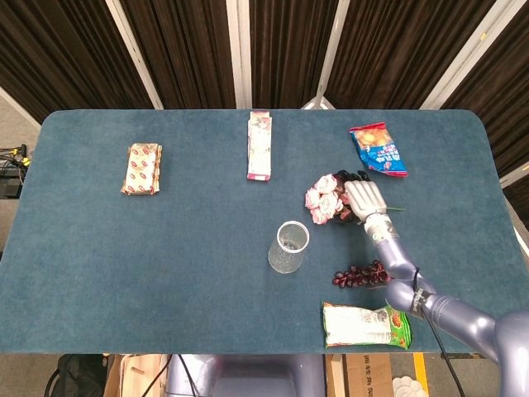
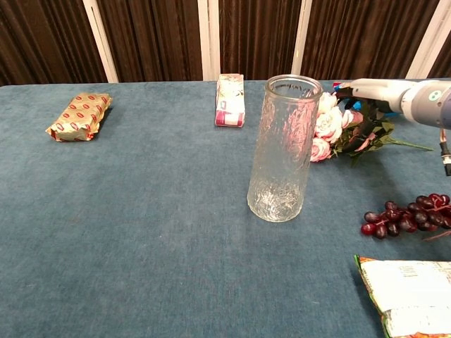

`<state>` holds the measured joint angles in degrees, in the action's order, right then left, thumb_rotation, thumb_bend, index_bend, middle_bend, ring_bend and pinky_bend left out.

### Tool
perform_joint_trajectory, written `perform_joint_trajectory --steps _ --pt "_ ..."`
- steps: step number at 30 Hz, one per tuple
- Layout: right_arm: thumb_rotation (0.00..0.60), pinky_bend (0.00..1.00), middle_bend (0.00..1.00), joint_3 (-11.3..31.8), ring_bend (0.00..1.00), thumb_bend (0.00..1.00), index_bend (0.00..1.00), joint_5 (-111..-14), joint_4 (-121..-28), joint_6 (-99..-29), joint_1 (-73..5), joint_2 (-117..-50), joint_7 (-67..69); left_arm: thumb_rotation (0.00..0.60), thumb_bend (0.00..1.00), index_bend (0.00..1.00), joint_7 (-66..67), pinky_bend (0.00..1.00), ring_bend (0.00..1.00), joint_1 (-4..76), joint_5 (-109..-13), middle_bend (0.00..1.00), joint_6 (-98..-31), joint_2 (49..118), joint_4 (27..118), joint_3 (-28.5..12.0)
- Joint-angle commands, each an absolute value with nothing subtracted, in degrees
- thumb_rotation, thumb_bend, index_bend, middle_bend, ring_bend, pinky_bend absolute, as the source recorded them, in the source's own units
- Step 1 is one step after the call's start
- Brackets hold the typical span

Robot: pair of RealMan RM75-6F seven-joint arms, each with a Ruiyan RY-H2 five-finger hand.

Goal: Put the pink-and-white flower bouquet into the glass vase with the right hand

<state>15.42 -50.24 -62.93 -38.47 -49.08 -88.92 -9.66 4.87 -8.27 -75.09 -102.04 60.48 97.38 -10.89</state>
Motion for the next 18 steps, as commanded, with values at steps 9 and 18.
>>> perform_joint_trajectory --steps 9,18 --pt "0.600 0.17 0.43 16.2 0.52 0.30 0.38 -51.5 -56.4 -41.6 -50.6 -94.4 -9.0 0.600 0.19 0.14 4.5 0.02 0.00 -8.0 -74.7 0.00 -101.4 60.5 97.5 -11.1" --pt "0.600 0.20 0.46 16.1 0.57 0.34 0.41 -53.8 -56.4 -41.3 -49.8 -93.4 -6.7 0.600 0.19 0.15 4.4 0.02 0.00 -7.9 -74.7 0.00 -101.1 60.5 97.7 -11.1"
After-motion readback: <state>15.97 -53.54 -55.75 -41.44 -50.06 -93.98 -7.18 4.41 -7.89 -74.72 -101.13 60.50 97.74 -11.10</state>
